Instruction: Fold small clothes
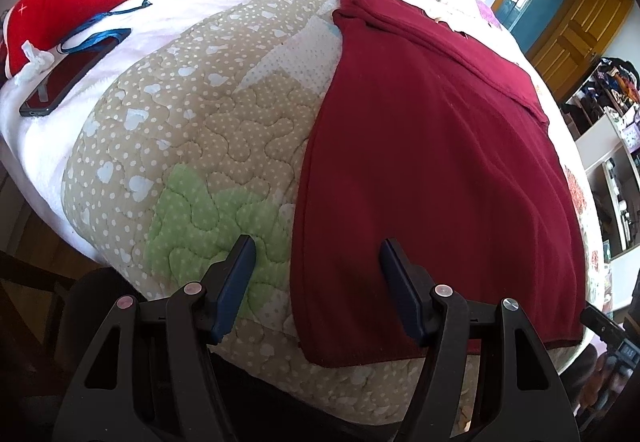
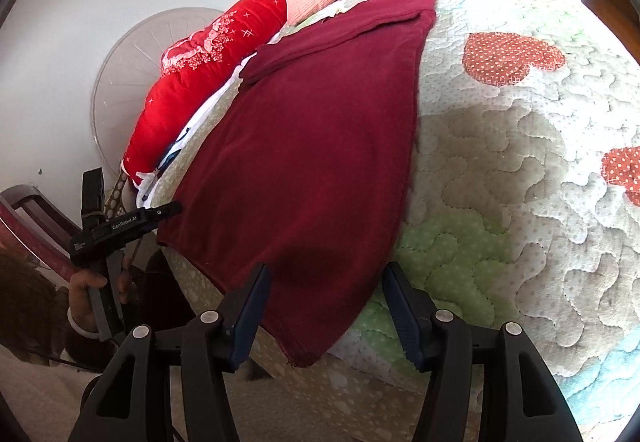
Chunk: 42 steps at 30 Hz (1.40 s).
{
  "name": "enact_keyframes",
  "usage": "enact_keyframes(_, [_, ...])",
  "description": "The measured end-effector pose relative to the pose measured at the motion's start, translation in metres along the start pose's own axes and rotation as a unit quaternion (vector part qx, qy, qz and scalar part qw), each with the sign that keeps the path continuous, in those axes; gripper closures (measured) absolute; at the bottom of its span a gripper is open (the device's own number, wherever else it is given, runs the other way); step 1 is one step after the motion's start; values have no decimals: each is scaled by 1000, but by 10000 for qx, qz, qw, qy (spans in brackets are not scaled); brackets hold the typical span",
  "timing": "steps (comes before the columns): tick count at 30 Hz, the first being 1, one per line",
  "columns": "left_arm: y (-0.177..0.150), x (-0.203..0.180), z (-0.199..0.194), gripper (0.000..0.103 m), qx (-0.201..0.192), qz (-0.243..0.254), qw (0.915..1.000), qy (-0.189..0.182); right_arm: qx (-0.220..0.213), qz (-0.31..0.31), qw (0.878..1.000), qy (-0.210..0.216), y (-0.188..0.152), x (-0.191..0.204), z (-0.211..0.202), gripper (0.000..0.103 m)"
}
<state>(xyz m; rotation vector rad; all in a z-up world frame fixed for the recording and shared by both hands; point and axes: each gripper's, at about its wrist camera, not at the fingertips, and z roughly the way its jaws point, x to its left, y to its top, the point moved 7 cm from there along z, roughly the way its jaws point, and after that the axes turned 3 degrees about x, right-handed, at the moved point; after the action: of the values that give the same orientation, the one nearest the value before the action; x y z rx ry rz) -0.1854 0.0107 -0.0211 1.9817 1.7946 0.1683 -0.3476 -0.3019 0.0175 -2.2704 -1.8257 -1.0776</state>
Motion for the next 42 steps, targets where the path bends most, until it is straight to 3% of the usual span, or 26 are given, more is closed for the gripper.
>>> enact_keyframes(4, [-2, -1, -2, 38, 128, -105, 9997, -205, -21, -28, 9999, 117, 1, 0, 0, 43])
enact_keyframes(7, [-3, -4, 1, 28, 163, -158, 9990, -379, -73, -113, 9996, 256, 0, 2, 1, 42])
enact_keyframes(13, [-2, -17, 7, 26, 209, 319, 9991, -195, -185, -217, 9972, 692, -1, 6, 6, 41])
enact_keyframes(16, [-1, -15, 4, 56, 158, 340, 9991, -211, -160, -390, 9958, 812, 0, 11, 10, 44])
enact_keyframes(18, [0, -10, 2, 79, 144, 277, 9991, -280, -124, -582, 9940, 919, 1, 17, 12, 64])
enact_keyframes(20, [1, -8, -1, 94, 223, 206, 9978, -591, -118, -592, 9925, 1060, 2, 20, 15, 84])
enact_keyframes(23, [7, -10, -10, 95, 271, 130, 9952, -926, -169, -429, 9909, 1265, 8, 17, 17, 91])
enact_keyframes(25, [14, -14, -17, 96, 223, 81, 9932, -1143, -335, -208, 9844, 1714, 18, 19, 7, 92])
enact_keyframes(32, [69, -30, -39, 96, -274, -89, 9863, -1627, -1064, -174, 9702, 2172, 68, 21, -32, 93])
enact_keyframes(38, [145, -39, -34, 96, -704, -39, 9852, -1565, -1585, -367, 9703, 1790, 144, 18, -36, 95])
enact_keyframes(42, [213, -49, -19, 96, -901, -55, 9846, -1499, -1927, -412, 9694, 1465, 208, 8, -30, 95])
